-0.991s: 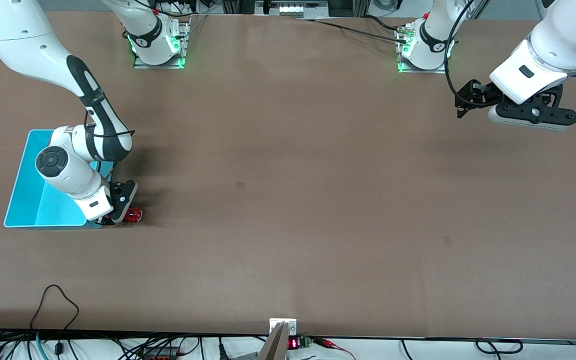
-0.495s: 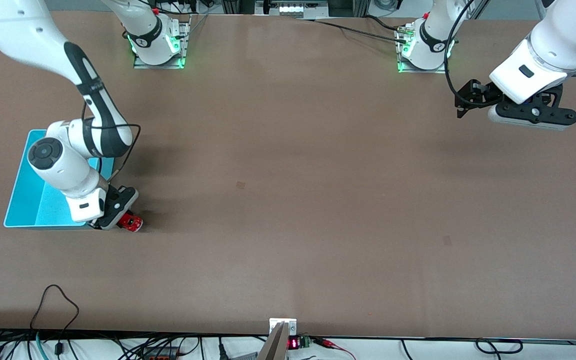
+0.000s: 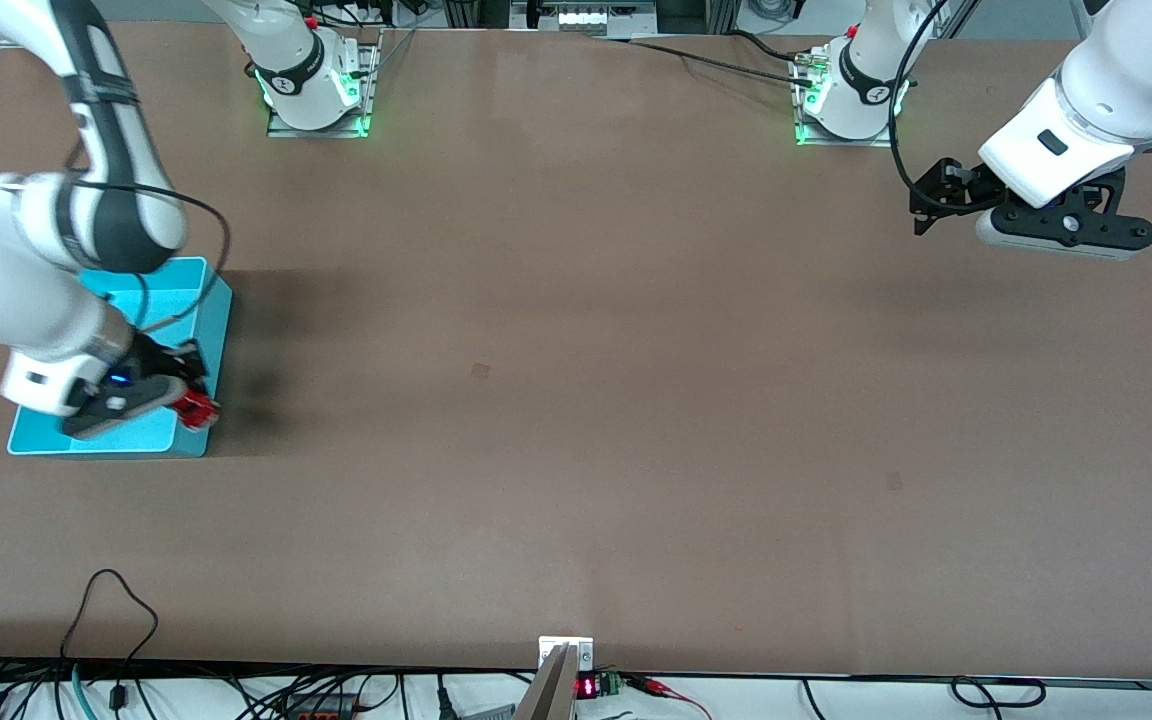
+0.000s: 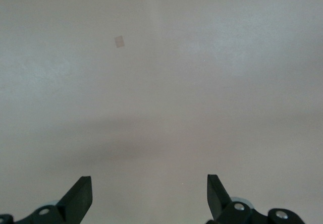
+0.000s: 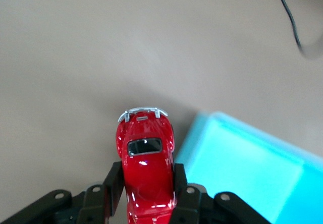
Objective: Wind red beetle toy and store in blue box
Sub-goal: 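Lift the car with the right gripper and lower it into the box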
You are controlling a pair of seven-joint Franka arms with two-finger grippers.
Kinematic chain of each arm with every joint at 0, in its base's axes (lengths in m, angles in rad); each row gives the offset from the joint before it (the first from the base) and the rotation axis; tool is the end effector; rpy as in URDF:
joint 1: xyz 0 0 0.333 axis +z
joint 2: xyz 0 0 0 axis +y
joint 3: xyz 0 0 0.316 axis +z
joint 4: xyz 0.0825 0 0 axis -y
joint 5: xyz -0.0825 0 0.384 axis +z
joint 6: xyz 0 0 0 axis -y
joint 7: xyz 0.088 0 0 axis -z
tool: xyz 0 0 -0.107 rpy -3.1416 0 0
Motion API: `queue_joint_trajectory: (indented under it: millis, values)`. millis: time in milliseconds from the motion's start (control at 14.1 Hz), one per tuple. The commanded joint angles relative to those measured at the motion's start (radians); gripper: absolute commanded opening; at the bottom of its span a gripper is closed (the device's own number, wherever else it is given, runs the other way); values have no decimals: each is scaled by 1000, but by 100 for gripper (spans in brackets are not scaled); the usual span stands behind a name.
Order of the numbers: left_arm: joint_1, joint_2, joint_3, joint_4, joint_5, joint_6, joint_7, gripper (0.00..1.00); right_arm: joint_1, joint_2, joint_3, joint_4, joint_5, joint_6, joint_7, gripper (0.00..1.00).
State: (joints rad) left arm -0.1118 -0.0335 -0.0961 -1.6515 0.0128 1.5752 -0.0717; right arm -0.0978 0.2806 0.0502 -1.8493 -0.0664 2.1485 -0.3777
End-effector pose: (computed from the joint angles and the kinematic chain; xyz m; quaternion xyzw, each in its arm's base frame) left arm 0.5311 -0.1115 0.6051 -0.9974 0.0681 0.0202 0.0109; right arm 0.6251 -0.0344 0.3749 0.9832 0.1808 0.0049 0.0226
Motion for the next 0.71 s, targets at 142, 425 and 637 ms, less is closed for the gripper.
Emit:
queue_joint_trajectory:
  millis: [142, 425, 637]
  values:
    - [0, 1, -4, 21, 7, -21, -10, 100, 179, -57, -315, -41, 7, -136, 180, 0]
    - [3, 1, -2, 19, 6, -21, -7, 100, 52, -6, -332, -73, -3, -93, 181, 0]
    - [6, 1, -2, 19, 6, -21, -7, 100, 20, 22, -332, -164, -4, 57, 180, 0]
